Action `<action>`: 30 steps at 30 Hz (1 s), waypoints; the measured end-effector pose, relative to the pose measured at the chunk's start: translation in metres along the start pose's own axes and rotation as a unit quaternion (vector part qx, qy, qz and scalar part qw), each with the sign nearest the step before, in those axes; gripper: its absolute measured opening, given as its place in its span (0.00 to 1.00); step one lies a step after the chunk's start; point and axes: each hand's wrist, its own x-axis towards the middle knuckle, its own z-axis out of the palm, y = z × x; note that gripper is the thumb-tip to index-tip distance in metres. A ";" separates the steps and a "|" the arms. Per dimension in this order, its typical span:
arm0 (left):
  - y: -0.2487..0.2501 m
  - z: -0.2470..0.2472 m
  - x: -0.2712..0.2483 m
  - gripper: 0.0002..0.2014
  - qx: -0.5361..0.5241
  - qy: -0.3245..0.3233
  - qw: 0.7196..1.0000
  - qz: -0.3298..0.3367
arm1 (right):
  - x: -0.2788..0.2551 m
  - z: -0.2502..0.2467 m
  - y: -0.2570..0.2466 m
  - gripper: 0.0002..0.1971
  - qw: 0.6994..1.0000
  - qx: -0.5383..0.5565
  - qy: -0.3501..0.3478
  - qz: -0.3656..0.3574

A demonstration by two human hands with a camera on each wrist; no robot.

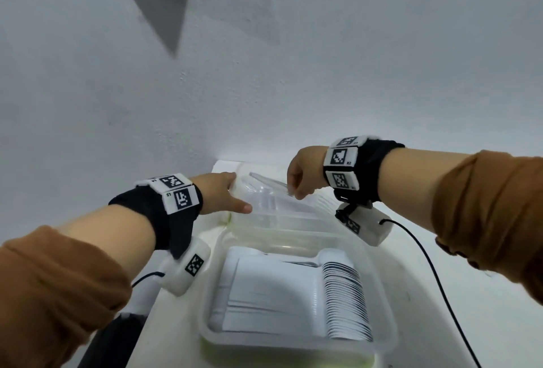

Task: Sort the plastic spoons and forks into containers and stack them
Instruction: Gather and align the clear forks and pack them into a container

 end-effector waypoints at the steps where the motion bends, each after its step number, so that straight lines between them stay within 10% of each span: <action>1: -0.001 0.000 0.001 0.42 -0.002 0.001 1.000 0.000 | 0.003 0.001 -0.001 0.07 1.000 -0.005 -0.012 -0.001; 17: -0.003 0.004 0.002 0.38 -0.014 0.011 1.000 0.019 | 0.028 0.019 -0.019 0.01 0.985 -0.099 -0.142 0.008; 30: -0.003 -0.004 -0.003 0.41 -0.041 0.015 0.999 0.022 | 0.005 0.001 -0.010 0.14 0.996 -0.012 -0.074 0.043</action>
